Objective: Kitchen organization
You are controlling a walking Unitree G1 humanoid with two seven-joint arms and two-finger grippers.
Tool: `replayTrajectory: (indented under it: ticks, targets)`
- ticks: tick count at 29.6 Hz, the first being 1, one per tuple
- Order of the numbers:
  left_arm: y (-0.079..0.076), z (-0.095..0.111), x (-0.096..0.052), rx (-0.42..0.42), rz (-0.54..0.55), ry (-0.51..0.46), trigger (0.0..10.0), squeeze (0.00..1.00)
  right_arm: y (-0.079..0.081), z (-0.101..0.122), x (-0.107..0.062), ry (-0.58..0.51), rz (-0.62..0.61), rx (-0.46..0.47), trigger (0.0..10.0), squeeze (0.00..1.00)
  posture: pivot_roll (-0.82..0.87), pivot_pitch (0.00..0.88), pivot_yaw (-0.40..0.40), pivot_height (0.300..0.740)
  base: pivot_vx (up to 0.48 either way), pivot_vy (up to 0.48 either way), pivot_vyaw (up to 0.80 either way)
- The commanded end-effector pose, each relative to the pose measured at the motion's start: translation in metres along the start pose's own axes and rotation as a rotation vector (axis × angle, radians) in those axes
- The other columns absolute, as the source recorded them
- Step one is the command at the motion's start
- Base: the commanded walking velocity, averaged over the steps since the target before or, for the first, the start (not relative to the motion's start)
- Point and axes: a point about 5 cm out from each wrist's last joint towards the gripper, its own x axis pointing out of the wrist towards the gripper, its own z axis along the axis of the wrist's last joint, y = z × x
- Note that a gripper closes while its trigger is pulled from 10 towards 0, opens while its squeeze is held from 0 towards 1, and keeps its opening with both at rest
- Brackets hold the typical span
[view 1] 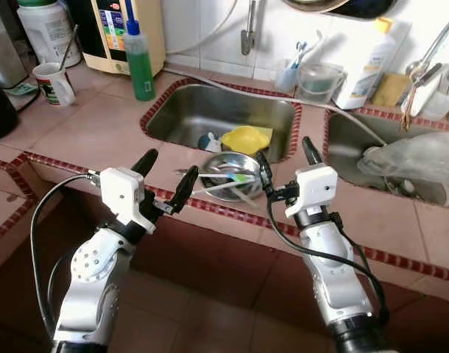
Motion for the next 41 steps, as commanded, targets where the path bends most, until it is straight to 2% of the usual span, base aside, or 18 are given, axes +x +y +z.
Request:
replayTrajectory:
  ticks: [1, 9, 17, 27, 36, 38, 41]
  targets:
    - [0.007, 0.004, -0.002, 0.037, 0.022, -0.003, 10.0, 0.0, 0.003, 0.003, 0.002, -0.011, 0.006, 0.024, 10.0, 0.0, 0.08, 0.055, -0.029, 0.74, 0.0, 0.0, 0.0]
    - [0.006, 0.002, -0.002, 0.048, 0.024, 0.002, 10.0, 0.0, 0.01, 0.002, 0.0, -0.008, 0.059, 0.057, 10.0, 0.0, 0.08, 0.047, -0.031, 0.74, 0.0, 0.0, 0.0]
    - [0.009, -0.004, -0.008, 0.097, 0.019, 0.043, 10.0, 0.0, 0.02, -0.01, -0.023, 0.058, 0.126, 0.08, 10.0, 0.0, 0.07, 0.046, -0.029, 0.74, 0.0, 0.0, 0.0]
    - [0.011, -0.007, -0.012, 0.1, 0.003, 0.08, 10.0, 0.0, 0.033, -0.014, -0.038, 0.099, 0.211, 0.101, 10.0, 0.0, 0.07, 0.064, -0.018, 0.74, 0.0, 0.0, 0.0]
    - [-0.005, -0.016, -0.017, 0.044, -0.022, 0.126, 10.0, 0.0, 0.034, -0.02, -0.048, 0.145, 0.295, 0.059, 10.0, 0.0, 0.07, 0.085, -0.02, 0.74, 0.0, 0.0, 0.0]
    - [-0.01, -0.016, -0.016, 0.036, -0.033, 0.128, 10.0, 0.0, 0.032, -0.02, -0.048, 0.151, 0.323, 0.022, 10.0, 0.0, 0.07, 0.086, -0.022, 0.74, 0.0, 0.0, 0.0]
    - [-0.021, -0.014, -0.016, 0.082, -0.117, 0.139, 10.0, 0.0, 0.028, -0.021, -0.043, 0.156, 0.328, 0.013, 10.0, 0.0, 0.08, 0.092, -0.029, 0.74, 0.0, 0.0, 0.0]
